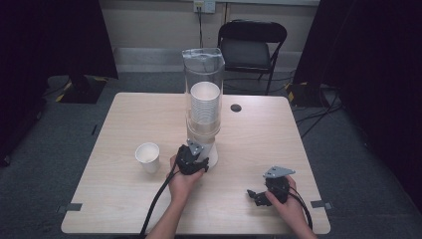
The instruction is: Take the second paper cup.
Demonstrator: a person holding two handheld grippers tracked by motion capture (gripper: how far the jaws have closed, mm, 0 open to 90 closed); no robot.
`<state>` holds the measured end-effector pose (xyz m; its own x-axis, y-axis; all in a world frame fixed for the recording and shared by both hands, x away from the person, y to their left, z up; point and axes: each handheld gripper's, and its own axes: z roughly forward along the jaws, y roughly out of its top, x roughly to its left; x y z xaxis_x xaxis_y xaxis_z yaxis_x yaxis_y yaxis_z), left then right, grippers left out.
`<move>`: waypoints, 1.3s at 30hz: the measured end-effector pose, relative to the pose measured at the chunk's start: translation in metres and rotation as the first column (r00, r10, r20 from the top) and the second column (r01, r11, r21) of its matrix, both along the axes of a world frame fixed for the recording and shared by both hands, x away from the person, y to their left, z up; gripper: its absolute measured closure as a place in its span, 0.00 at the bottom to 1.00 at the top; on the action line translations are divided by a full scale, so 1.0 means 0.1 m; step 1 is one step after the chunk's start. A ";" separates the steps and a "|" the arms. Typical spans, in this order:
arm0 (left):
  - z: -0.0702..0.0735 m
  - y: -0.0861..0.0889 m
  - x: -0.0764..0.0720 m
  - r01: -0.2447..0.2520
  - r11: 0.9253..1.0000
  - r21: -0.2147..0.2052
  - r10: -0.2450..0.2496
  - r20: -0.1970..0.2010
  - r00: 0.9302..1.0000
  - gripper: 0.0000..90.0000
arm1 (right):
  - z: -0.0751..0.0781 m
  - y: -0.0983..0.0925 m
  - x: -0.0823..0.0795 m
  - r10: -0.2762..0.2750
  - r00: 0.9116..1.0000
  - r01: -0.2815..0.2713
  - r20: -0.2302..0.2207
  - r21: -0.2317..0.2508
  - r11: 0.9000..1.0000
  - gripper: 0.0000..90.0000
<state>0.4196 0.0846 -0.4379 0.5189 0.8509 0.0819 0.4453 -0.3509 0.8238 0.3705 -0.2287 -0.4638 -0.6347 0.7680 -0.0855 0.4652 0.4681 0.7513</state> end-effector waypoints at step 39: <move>-0.30 0.05 -0.58 0.457 0.889 0.023 -0.455 -0.074 0.888 0.18 | 0.27 0.96 -0.05 0.196 0.978 -0.195 0.068 -0.026 0.980 0.17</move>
<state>0.3620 0.0896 -0.4682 0.8542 0.5162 0.0625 0.2805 -0.5586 0.7805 0.3657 -0.1323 -0.4364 -0.7646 0.6272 -0.1483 0.3097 0.5593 0.7689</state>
